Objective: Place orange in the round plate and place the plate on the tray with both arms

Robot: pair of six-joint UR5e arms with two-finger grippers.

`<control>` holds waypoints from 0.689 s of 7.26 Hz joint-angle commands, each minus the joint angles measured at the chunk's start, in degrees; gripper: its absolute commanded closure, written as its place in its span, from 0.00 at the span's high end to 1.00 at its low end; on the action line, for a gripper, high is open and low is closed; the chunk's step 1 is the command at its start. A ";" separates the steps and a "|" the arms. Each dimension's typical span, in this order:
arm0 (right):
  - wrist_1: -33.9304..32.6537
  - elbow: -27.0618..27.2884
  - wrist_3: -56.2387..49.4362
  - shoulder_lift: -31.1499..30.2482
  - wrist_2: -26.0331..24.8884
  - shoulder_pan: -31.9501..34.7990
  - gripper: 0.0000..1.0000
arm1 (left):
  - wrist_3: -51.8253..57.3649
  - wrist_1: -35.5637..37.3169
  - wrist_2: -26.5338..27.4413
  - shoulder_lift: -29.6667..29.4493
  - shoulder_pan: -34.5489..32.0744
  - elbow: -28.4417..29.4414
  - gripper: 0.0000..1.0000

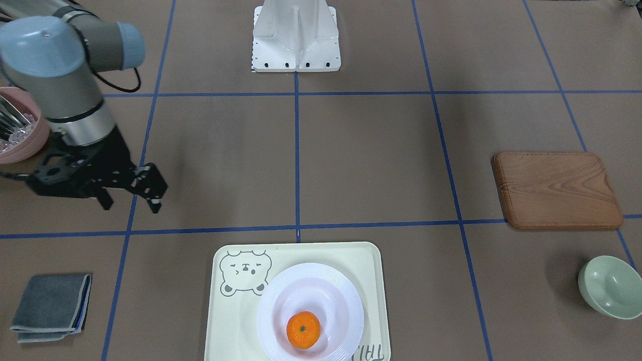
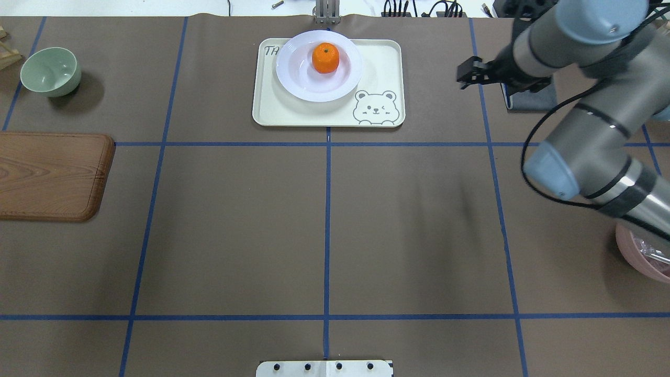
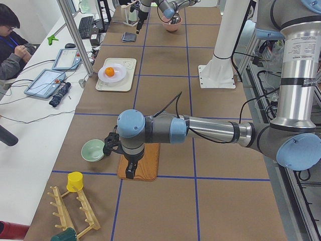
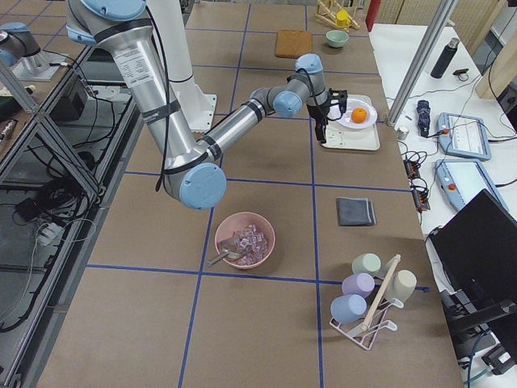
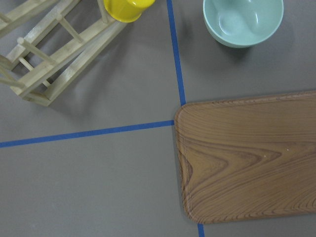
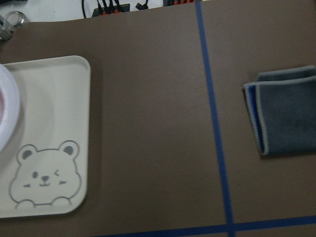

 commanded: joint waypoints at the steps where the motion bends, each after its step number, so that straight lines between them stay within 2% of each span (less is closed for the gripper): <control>1: -0.50 -0.44 -29.46 -11.61 11.47 15.30 1.00 | 0.36 -0.24 0.29 0.43 0.00 -0.14 0.98; 3: -8.80 -0.62 -49.55 -16.74 13.36 24.30 1.00 | 0.36 -2.42 0.30 1.39 0.00 0.21 0.98; 5: -16.91 -0.01 -59.87 -20.08 13.53 30.20 1.00 | 0.36 -10.91 -0.31 7.69 -0.08 -0.14 0.98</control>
